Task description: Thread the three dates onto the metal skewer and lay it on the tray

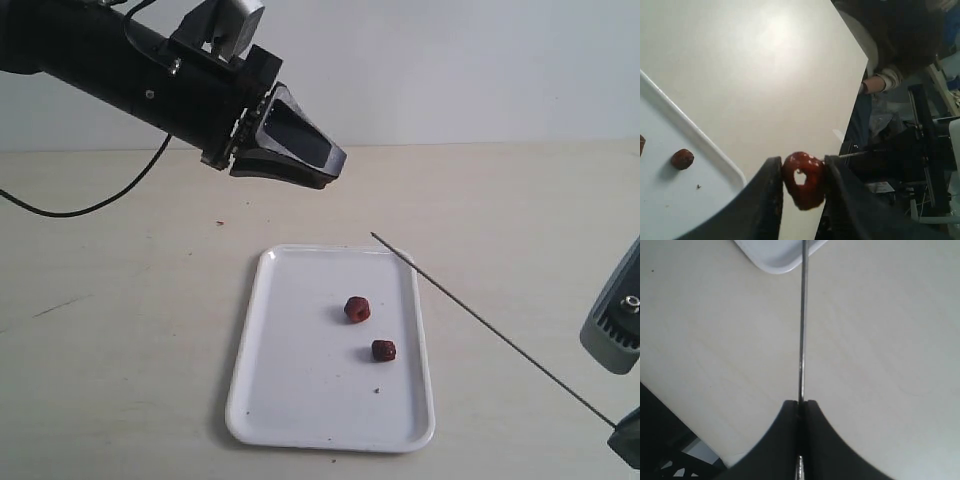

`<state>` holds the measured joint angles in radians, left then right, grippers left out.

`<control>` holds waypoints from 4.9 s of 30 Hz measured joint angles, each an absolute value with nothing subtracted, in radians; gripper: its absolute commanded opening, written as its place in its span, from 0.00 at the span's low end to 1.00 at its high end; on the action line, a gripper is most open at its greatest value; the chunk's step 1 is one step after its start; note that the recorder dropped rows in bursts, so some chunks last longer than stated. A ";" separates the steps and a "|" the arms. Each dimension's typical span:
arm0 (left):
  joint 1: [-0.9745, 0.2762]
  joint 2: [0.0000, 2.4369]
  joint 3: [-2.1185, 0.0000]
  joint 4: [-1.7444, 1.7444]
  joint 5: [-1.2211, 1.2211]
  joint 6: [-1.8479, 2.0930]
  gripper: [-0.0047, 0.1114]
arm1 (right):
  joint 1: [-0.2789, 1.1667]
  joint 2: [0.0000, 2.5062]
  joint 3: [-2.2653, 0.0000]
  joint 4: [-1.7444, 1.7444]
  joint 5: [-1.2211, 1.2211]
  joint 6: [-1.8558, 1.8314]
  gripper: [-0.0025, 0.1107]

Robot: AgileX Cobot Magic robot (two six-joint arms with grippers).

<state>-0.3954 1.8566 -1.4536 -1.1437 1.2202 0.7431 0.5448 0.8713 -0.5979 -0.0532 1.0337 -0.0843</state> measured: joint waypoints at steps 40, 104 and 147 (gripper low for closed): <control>-0.430 1.796 -1.298 -1.234 1.219 0.705 0.30 | 0.545 0.871 -0.598 -0.042 0.944 -0.078 0.02; -0.507 1.769 -1.360 -0.298 1.212 1.144 0.30 | 0.545 0.875 -0.598 0.144 1.062 -0.231 0.02; -0.368 1.795 -1.393 -1.209 1.219 0.811 0.30 | 0.545 0.875 -0.543 0.059 0.797 -0.109 0.02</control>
<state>-0.3681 1.7950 -1.3928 -1.2093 1.2195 0.8114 0.5448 0.8752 -0.5432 0.0587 0.7973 -0.1086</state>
